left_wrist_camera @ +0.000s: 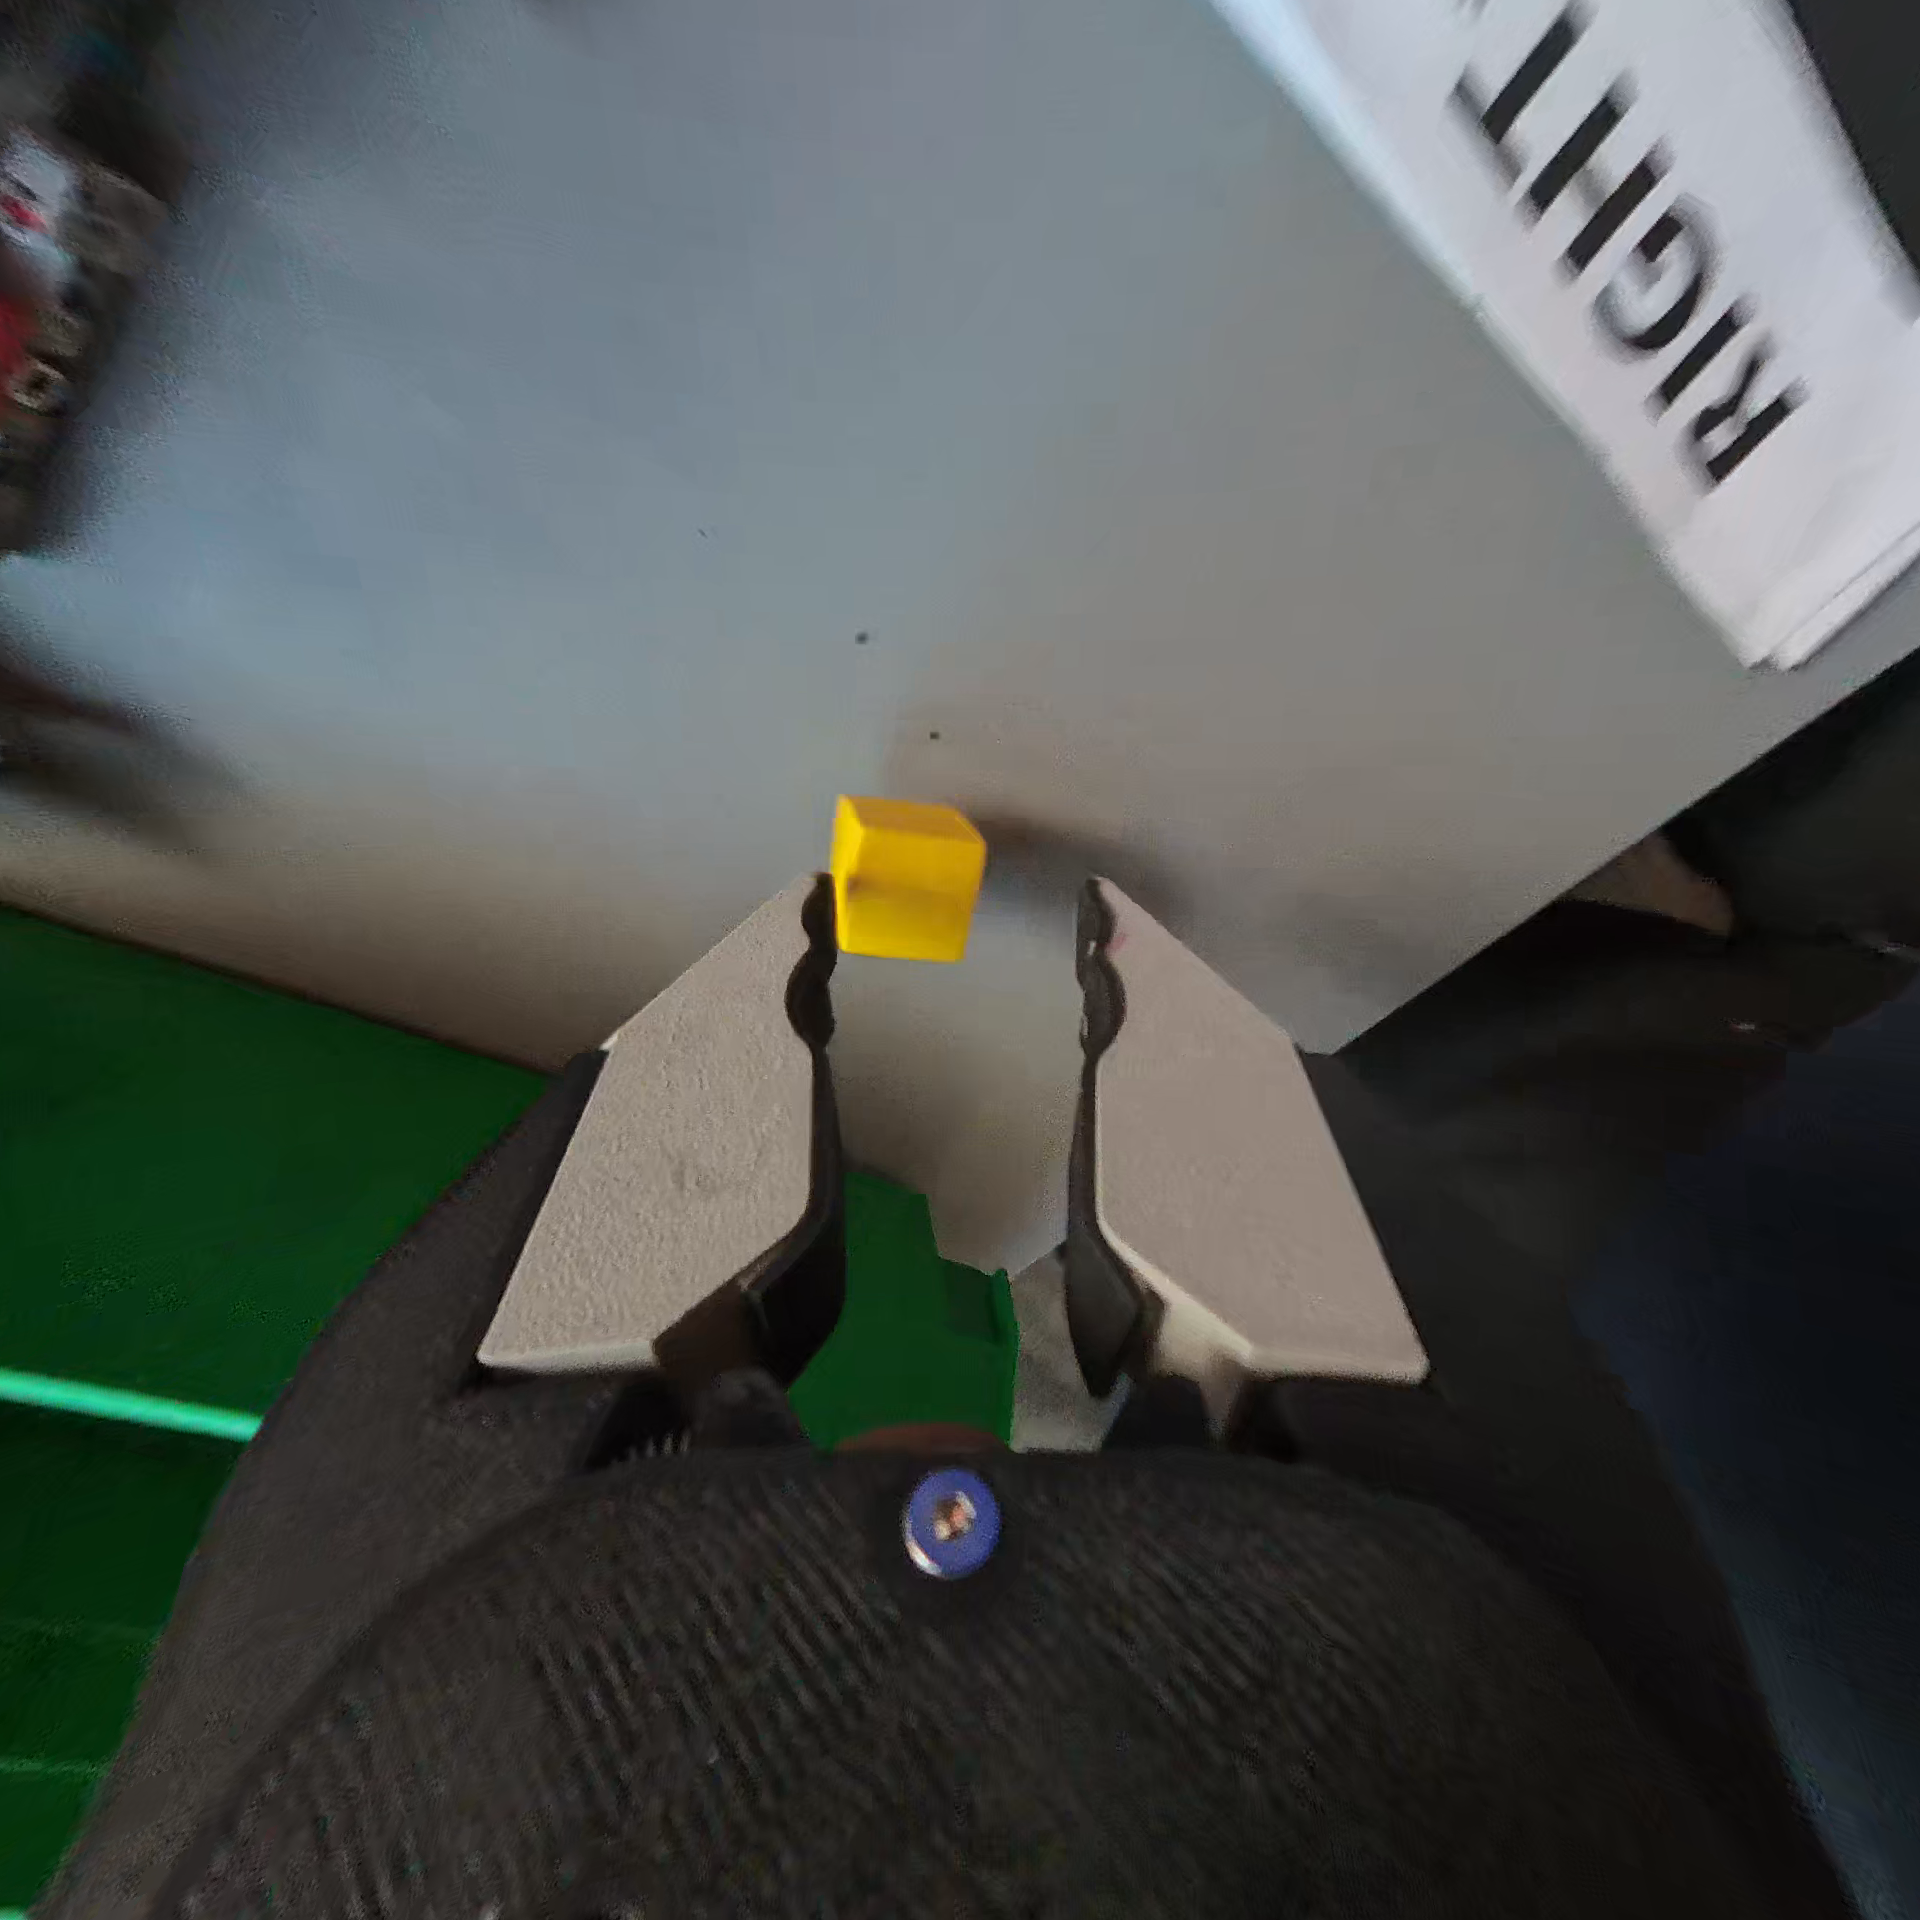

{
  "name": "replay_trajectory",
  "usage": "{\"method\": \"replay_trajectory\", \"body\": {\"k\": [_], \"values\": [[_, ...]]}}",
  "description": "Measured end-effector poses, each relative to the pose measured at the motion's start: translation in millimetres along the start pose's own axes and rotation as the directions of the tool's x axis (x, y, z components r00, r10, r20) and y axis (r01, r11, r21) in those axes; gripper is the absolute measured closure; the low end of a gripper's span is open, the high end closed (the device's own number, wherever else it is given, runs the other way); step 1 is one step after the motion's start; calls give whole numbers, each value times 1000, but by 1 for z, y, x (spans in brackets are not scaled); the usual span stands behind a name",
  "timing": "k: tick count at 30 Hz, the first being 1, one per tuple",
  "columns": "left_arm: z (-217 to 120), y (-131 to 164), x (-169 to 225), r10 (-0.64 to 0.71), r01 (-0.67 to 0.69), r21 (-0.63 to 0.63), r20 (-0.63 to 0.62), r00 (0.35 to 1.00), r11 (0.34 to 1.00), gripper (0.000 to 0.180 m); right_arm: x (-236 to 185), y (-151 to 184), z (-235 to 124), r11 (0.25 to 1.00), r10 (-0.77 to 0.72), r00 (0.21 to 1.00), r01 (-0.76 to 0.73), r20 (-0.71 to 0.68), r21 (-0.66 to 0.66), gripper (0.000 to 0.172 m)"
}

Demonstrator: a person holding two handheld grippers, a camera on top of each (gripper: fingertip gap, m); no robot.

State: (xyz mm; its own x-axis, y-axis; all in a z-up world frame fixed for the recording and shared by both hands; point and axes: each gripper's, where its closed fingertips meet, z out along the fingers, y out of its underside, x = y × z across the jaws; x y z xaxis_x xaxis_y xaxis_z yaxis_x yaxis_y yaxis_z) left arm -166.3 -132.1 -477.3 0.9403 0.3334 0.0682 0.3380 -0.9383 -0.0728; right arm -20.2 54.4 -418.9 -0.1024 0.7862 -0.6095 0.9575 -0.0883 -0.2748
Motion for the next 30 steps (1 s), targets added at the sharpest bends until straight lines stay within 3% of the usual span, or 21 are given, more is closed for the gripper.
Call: {"method": "replay_trajectory", "body": {"k": [4,6,10,15,18,22,30], "values": [[26,23,8,84,-78,-140,41,996,987,141,2,6,-2,1000,14,1000,-14,-6,4,153],[30,27,10,105,-96,-147,54,993,985,152,4,10,-5,1000,21,1000,-21,-16,9,153],[22,25,8,147,-136,-120,88,985,983,152,11,18,-9,999,41,999,-41,-30,17,153],[-13,12,7,112,-109,-40,79,990,993,147,17,23,-7,998,57,998,-56,-27,16,153],[-30,19,25,84,-83,-27,26,996,996,144,21,21,-4,999,39,999,-38,-38,9,153],[-25,37,42,107,-103,-53,84,991,993,143,38,12,3,1000,-2,993,1,-117,-9,145],[-14,64,66,-77,77,12,80,994,997,131,63,-21,44,978,-193,939,163,-285,-128,135]]}}
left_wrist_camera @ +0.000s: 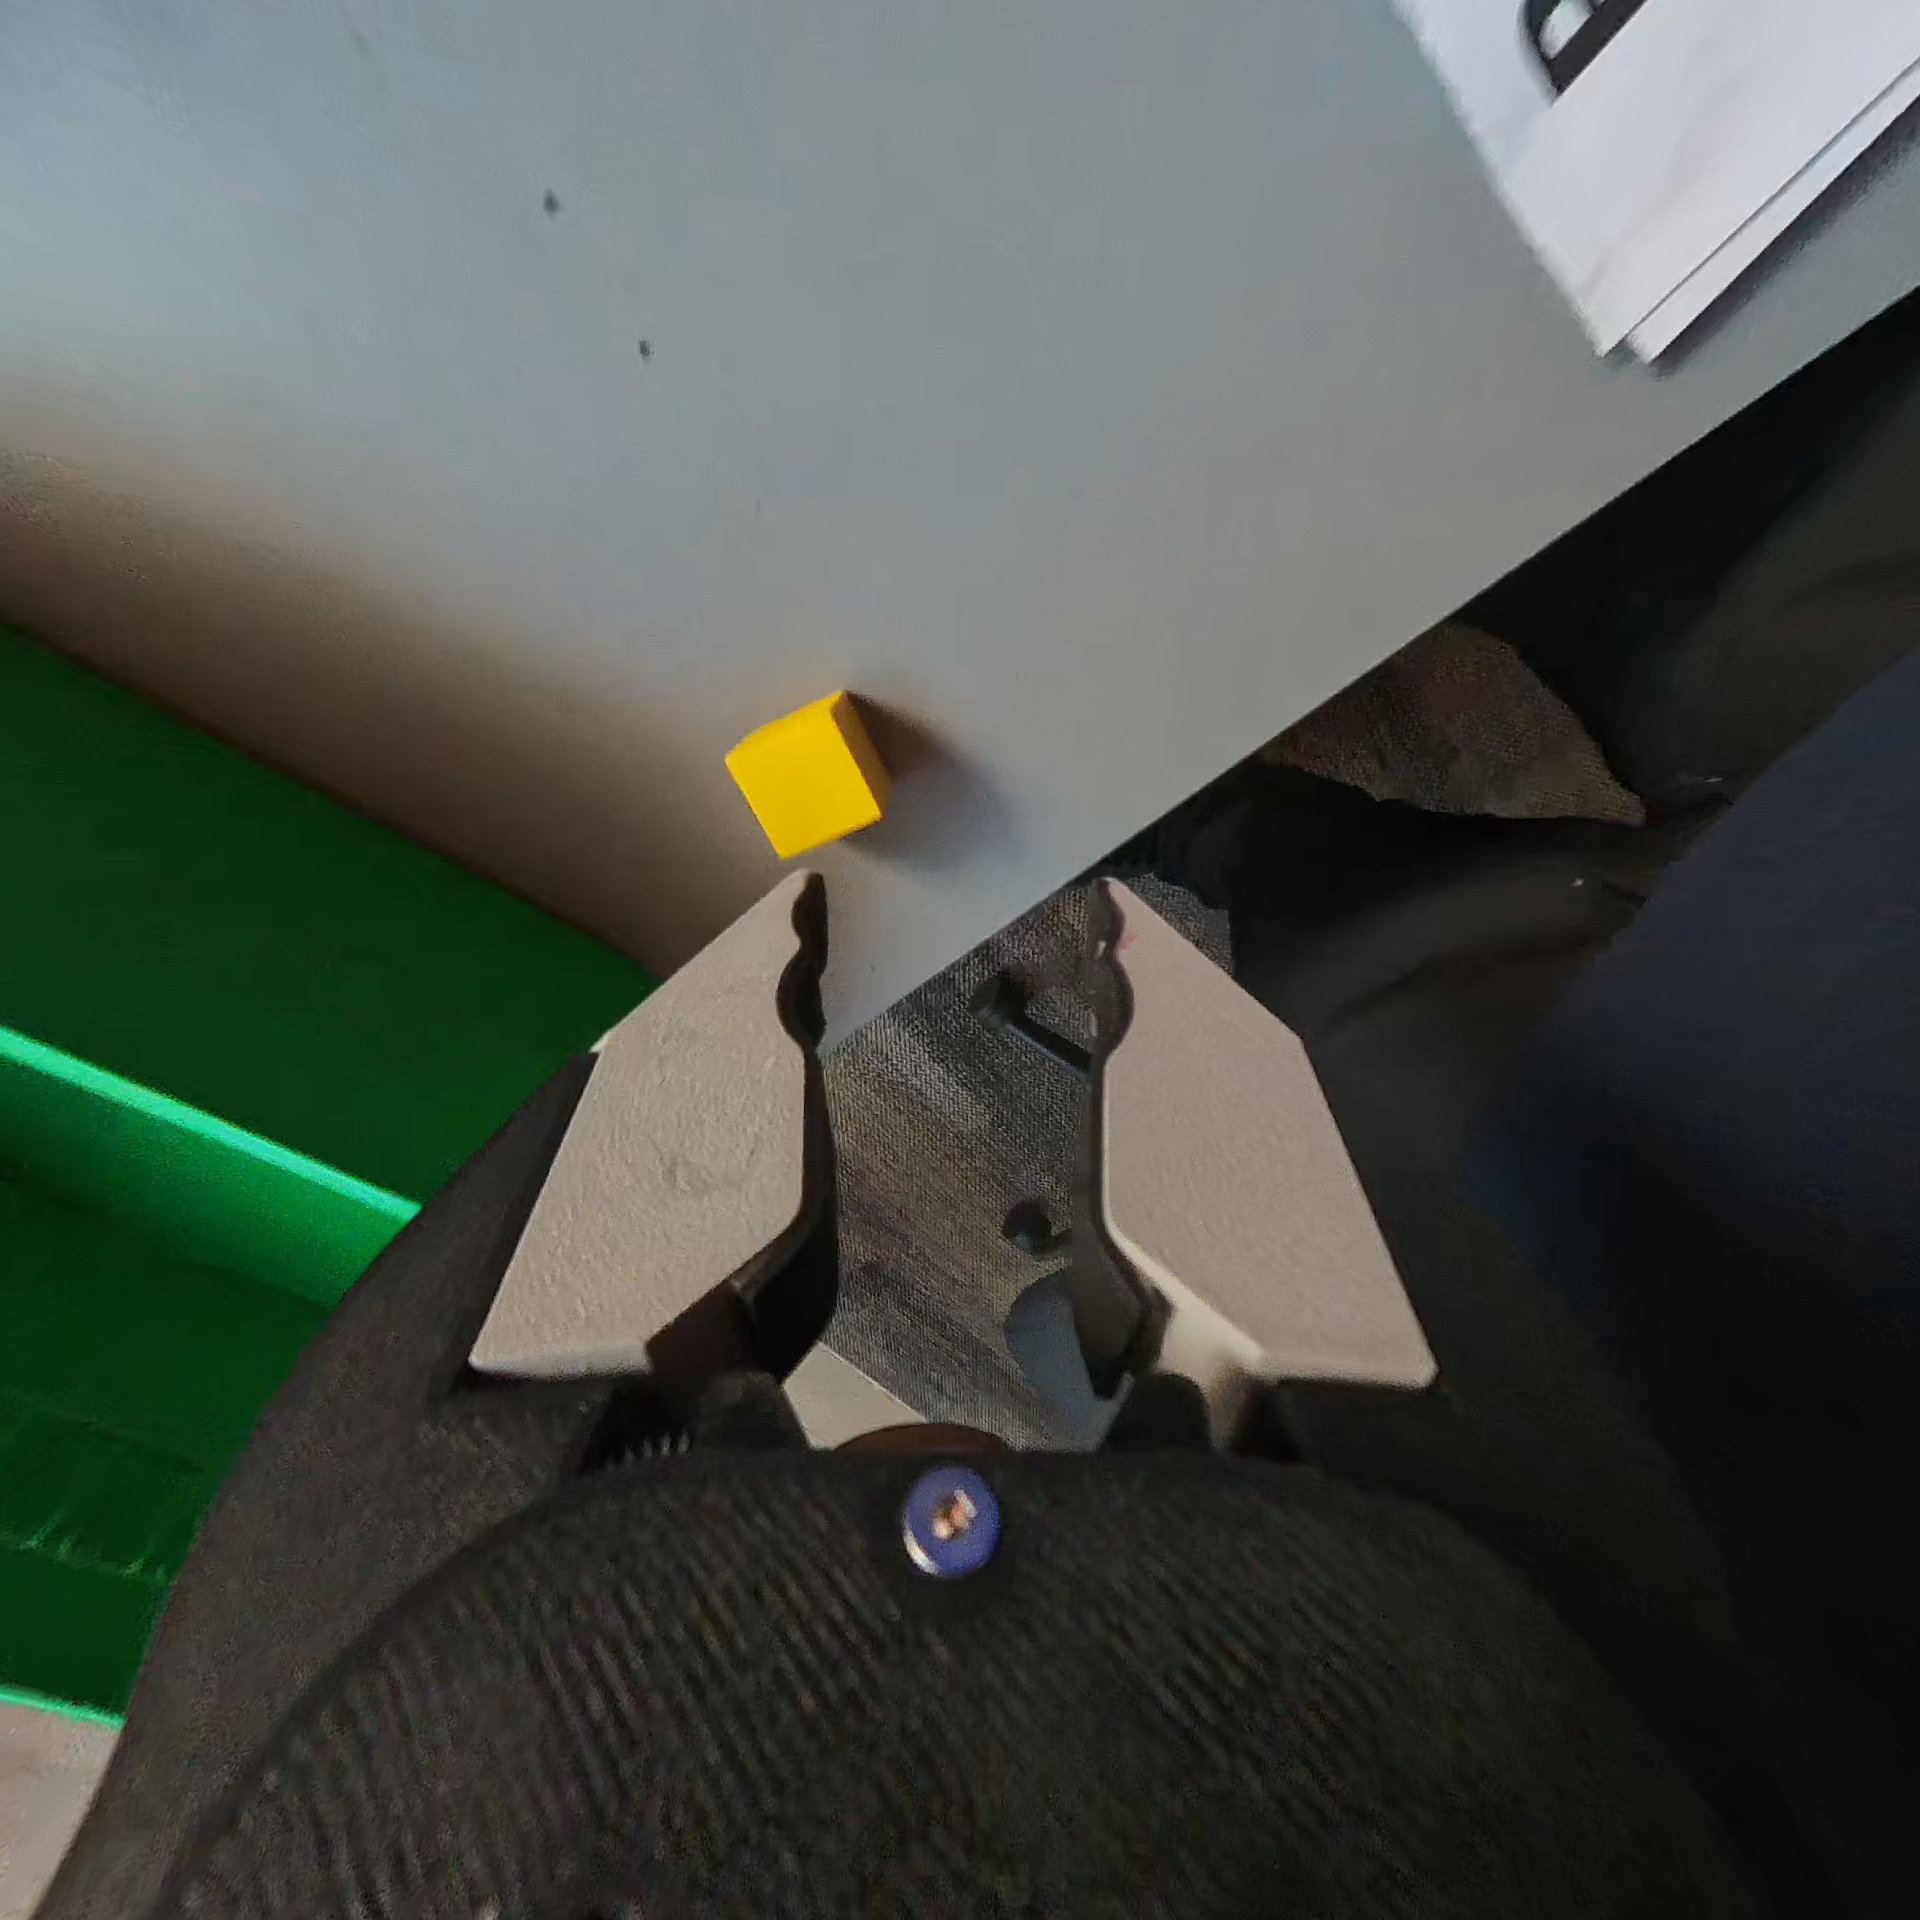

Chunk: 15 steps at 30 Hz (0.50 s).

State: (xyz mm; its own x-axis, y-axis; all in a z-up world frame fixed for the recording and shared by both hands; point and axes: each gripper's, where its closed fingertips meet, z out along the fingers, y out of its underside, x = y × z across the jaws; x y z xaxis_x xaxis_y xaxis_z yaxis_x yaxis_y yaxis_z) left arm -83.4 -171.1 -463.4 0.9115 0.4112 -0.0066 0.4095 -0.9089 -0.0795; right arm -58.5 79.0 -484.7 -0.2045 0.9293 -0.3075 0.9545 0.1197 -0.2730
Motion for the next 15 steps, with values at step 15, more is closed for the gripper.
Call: {"method": "replay_trajectory", "body": {"k": [15], "values": [[40,8,-15,-192,192,11,7,981,981,126,-41,-7,-27,991,-111,991,104,77,83,148]]}}
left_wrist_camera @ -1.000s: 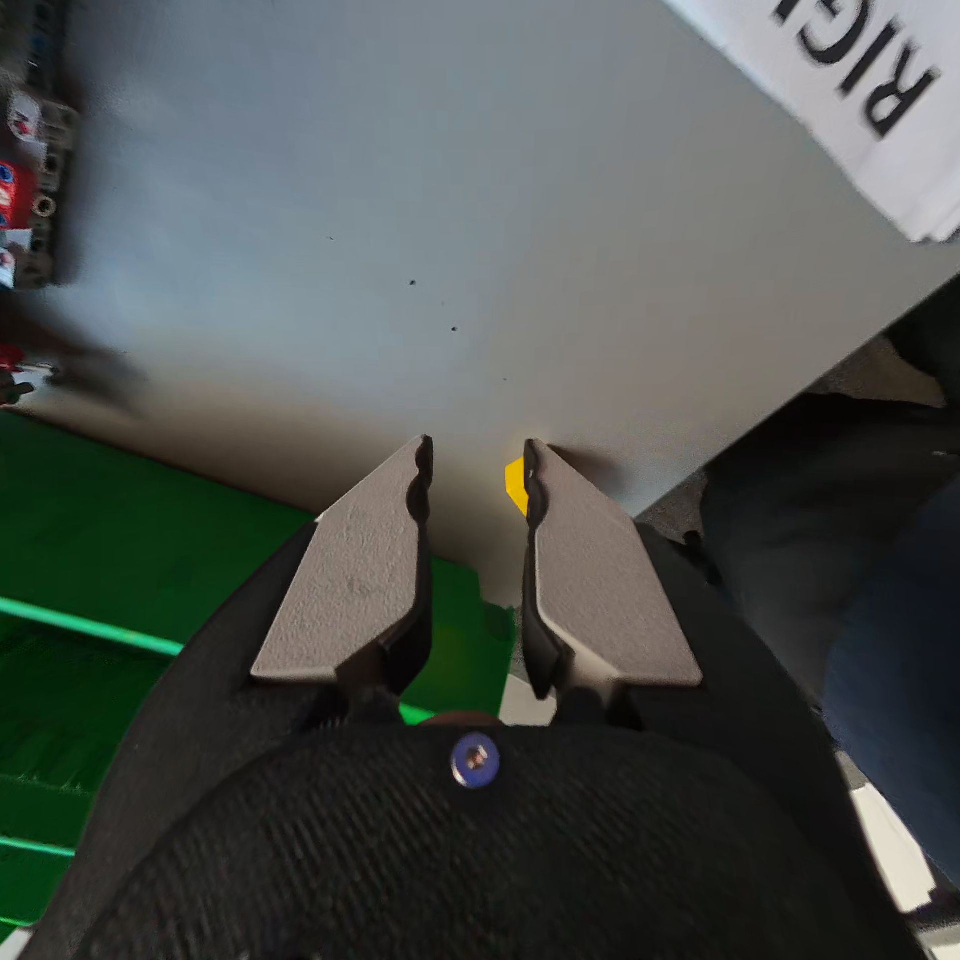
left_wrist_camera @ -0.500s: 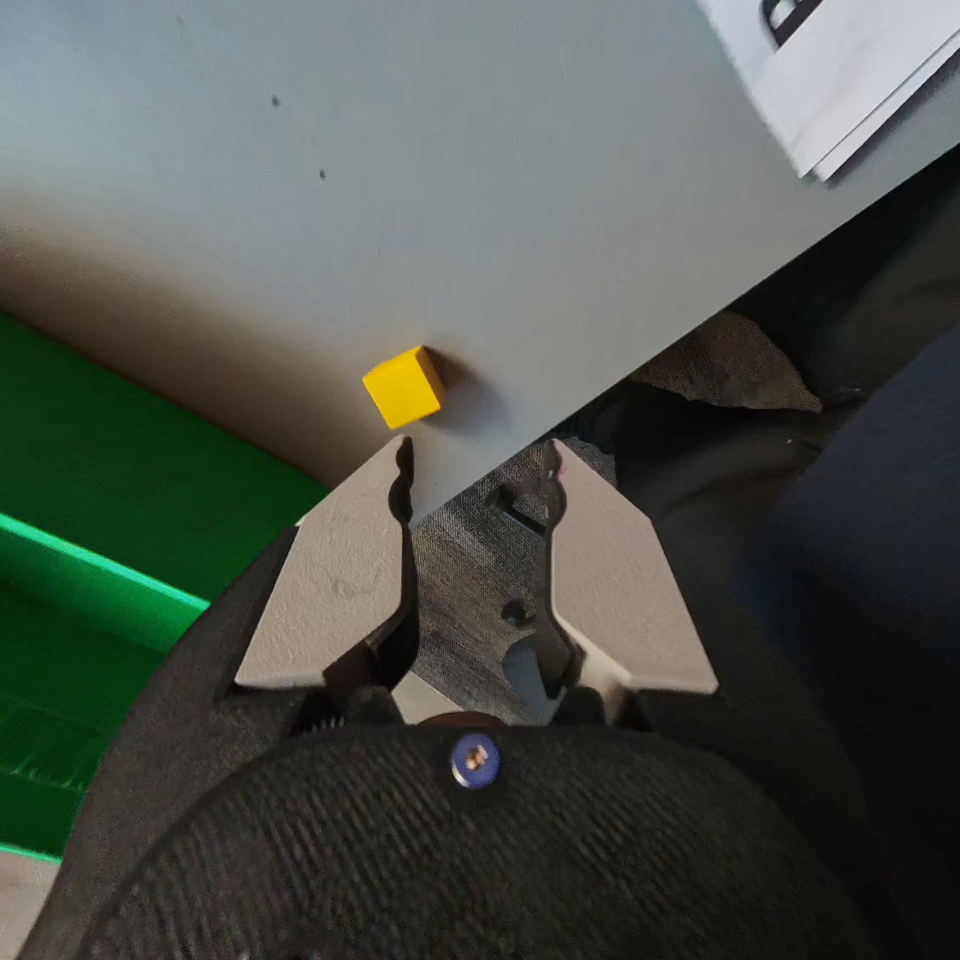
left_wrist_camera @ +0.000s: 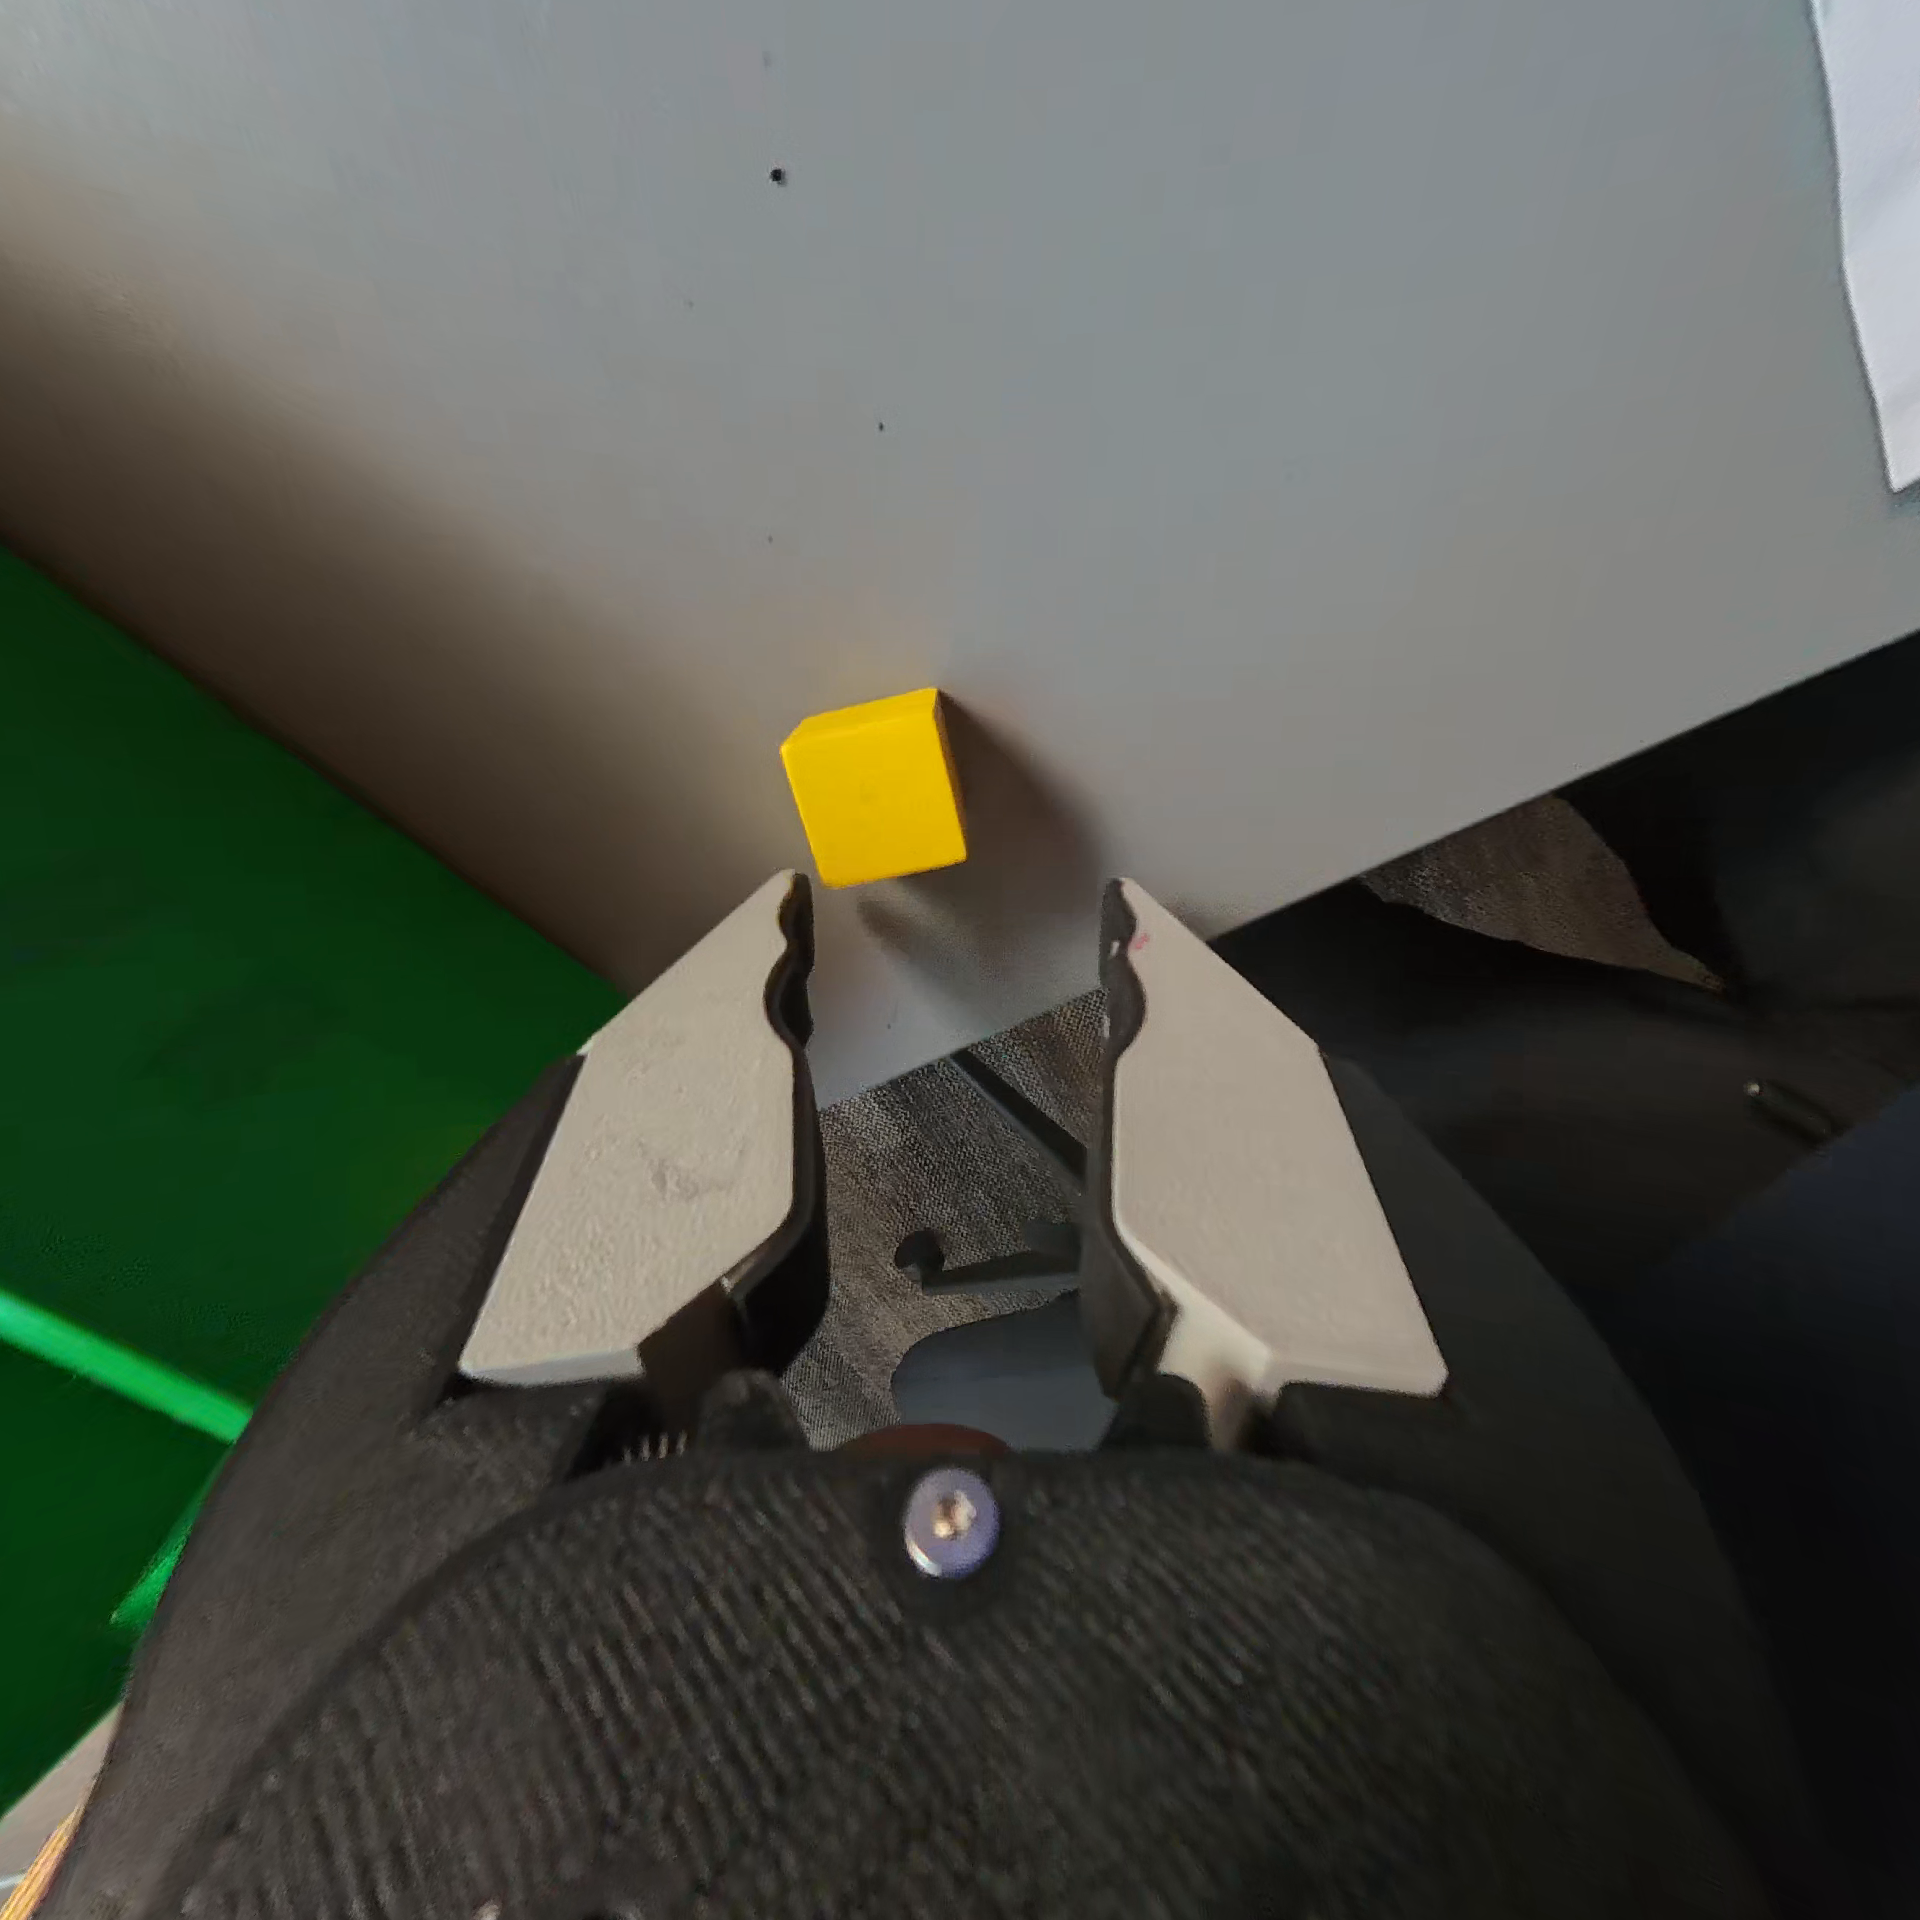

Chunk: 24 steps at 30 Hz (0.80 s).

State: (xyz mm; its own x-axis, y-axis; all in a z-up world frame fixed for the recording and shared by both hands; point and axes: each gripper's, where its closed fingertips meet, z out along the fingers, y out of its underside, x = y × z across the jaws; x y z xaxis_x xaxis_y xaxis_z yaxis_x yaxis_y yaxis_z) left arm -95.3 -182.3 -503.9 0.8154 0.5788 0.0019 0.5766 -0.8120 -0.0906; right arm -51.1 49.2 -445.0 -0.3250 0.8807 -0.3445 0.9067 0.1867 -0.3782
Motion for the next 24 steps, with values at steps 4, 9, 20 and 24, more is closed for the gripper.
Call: {"method": "replay_trajectory", "body": {"k": [4,9,20,24], "values": [[8,-7,-3,-9,9,13,-11,1000,1000,139,-34,-11,-12,998,-24,997,20,72,57,148],[8,-14,2,39,-37,53,-45,998,998,154,-62,-24,-12,994,-92,991,85,98,75,148],[4,-21,24,144,-138,67,-106,984,988,137,-90,-34,6,990,-142,977,138,158,32,148],[-10,-10,23,165,-155,107,-91,982,982,132,-98,-41,5,984,-177,969,173,173,35,148]]}}
